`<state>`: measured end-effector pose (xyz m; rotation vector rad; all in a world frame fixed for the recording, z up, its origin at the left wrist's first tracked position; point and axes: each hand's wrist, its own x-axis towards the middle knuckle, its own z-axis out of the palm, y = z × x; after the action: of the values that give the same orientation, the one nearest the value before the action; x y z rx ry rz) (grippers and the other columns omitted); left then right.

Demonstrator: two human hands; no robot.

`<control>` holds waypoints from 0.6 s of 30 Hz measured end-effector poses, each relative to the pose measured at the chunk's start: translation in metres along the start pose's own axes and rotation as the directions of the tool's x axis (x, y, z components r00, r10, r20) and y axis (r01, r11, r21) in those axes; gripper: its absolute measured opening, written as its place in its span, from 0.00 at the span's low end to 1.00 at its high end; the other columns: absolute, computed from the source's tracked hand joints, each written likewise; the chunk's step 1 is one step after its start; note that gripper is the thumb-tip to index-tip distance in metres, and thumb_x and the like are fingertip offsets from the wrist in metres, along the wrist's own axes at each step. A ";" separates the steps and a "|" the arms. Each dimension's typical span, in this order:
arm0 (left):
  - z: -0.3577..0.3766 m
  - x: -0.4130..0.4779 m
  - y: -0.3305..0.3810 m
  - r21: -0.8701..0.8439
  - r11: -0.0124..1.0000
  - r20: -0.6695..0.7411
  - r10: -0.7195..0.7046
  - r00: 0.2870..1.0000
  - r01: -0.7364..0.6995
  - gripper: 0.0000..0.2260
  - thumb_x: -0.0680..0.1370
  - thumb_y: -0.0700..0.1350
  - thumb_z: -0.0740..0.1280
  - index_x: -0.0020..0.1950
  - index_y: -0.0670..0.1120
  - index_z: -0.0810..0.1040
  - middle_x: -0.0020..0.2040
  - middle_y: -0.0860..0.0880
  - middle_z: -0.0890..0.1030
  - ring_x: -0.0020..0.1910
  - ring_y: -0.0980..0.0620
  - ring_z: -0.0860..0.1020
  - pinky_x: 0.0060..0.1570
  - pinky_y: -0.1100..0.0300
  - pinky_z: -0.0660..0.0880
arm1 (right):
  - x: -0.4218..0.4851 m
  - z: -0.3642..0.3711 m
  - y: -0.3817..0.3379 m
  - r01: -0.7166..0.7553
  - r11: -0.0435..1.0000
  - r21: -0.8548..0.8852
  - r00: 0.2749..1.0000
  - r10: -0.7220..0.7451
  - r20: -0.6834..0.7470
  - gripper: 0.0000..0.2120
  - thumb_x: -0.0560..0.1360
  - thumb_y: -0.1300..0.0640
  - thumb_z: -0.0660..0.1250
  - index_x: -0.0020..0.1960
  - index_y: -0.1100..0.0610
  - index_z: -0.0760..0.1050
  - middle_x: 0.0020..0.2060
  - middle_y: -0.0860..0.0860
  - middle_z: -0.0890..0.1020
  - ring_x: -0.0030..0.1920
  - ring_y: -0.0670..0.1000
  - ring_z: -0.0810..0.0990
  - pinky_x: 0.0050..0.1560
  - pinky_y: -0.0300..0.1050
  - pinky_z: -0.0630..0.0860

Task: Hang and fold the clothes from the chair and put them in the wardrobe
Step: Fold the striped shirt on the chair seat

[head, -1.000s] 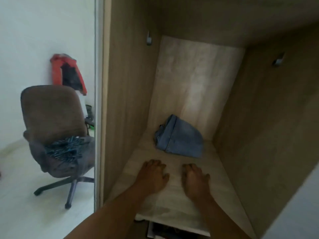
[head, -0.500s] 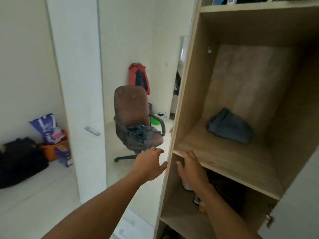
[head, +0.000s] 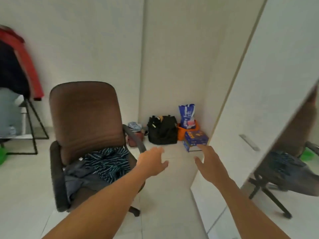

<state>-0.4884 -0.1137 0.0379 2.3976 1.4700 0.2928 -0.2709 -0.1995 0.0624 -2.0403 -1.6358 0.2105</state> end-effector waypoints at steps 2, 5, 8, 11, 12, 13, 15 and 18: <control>-0.011 0.012 -0.065 -0.003 0.995 0.011 -0.101 0.995 0.101 0.26 0.78 0.63 0.63 0.73 0.53 0.68 0.68 0.50 0.75 0.63 0.46 0.77 0.60 0.49 0.76 | 0.042 0.043 -0.036 0.044 0.999 0.023 0.997 -0.045 0.056 0.24 0.80 0.52 0.64 0.74 0.53 0.64 0.73 0.52 0.69 0.71 0.54 0.69 0.69 0.48 0.67; -0.026 0.024 -0.150 0.001 0.971 0.013 -0.241 0.971 0.241 0.25 0.78 0.62 0.63 0.71 0.52 0.70 0.65 0.50 0.77 0.59 0.46 0.78 0.55 0.49 0.78 | 0.094 0.101 -0.085 0.097 0.995 0.023 0.986 -0.099 0.138 0.24 0.81 0.51 0.63 0.75 0.51 0.63 0.74 0.51 0.67 0.73 0.53 0.67 0.71 0.48 0.66; -0.034 0.022 -0.215 -0.018 0.937 0.034 -0.348 0.937 0.349 0.27 0.79 0.62 0.63 0.75 0.51 0.68 0.61 0.50 0.80 0.57 0.48 0.80 0.52 0.51 0.79 | 0.126 0.145 -0.124 0.113 0.993 0.019 0.974 -0.114 0.198 0.25 0.81 0.51 0.62 0.76 0.51 0.62 0.75 0.51 0.66 0.73 0.52 0.67 0.71 0.48 0.66; -0.039 0.018 -0.267 -0.043 0.905 0.069 -0.421 0.904 0.424 0.28 0.79 0.61 0.63 0.76 0.50 0.67 0.47 0.53 0.81 0.47 0.51 0.81 0.45 0.54 0.79 | 0.148 0.179 -0.153 0.120 0.992 0.027 0.961 -0.123 0.248 0.24 0.81 0.50 0.62 0.76 0.52 0.62 0.74 0.51 0.67 0.71 0.52 0.70 0.69 0.47 0.68; -0.040 0.018 -0.282 -0.051 0.895 0.066 -0.441 0.895 0.444 0.28 0.79 0.61 0.63 0.76 0.50 0.67 0.45 0.53 0.81 0.45 0.52 0.80 0.43 0.55 0.79 | 0.156 0.189 -0.161 0.123 0.992 0.035 0.957 -0.128 0.262 0.24 0.81 0.51 0.63 0.75 0.51 0.63 0.73 0.50 0.67 0.70 0.52 0.71 0.68 0.47 0.69; -0.041 0.019 -0.296 -0.061 0.886 0.053 -0.457 0.888 0.460 0.28 0.79 0.61 0.63 0.75 0.50 0.68 0.46 0.52 0.82 0.45 0.51 0.81 0.42 0.55 0.78 | 0.164 0.199 -0.168 0.129 0.991 0.042 0.951 -0.136 0.278 0.24 0.81 0.51 0.63 0.75 0.51 0.64 0.73 0.50 0.68 0.69 0.52 0.72 0.67 0.46 0.70; -0.041 0.025 -0.321 -0.075 0.869 0.016 -0.490 0.872 0.489 0.26 0.78 0.61 0.64 0.72 0.50 0.71 0.54 0.50 0.82 0.51 0.49 0.81 0.46 0.54 0.79 | 0.183 0.220 -0.180 0.160 0.986 0.048 0.934 -0.167 0.315 0.24 0.80 0.51 0.64 0.74 0.50 0.64 0.72 0.50 0.69 0.68 0.52 0.73 0.67 0.48 0.72; -0.034 0.041 -0.354 -0.050 0.855 0.010 -0.516 0.857 0.516 0.25 0.76 0.63 0.63 0.68 0.50 0.74 0.59 0.51 0.80 0.54 0.48 0.80 0.48 0.56 0.76 | 0.214 0.249 -0.192 0.210 0.976 0.052 0.903 -0.214 0.373 0.24 0.80 0.51 0.64 0.74 0.50 0.64 0.71 0.50 0.69 0.68 0.52 0.73 0.66 0.48 0.72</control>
<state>-0.7744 0.0787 -0.0596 1.8609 2.0047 0.1996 -0.4873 0.1032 -0.0183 -1.8758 -2.0671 0.5619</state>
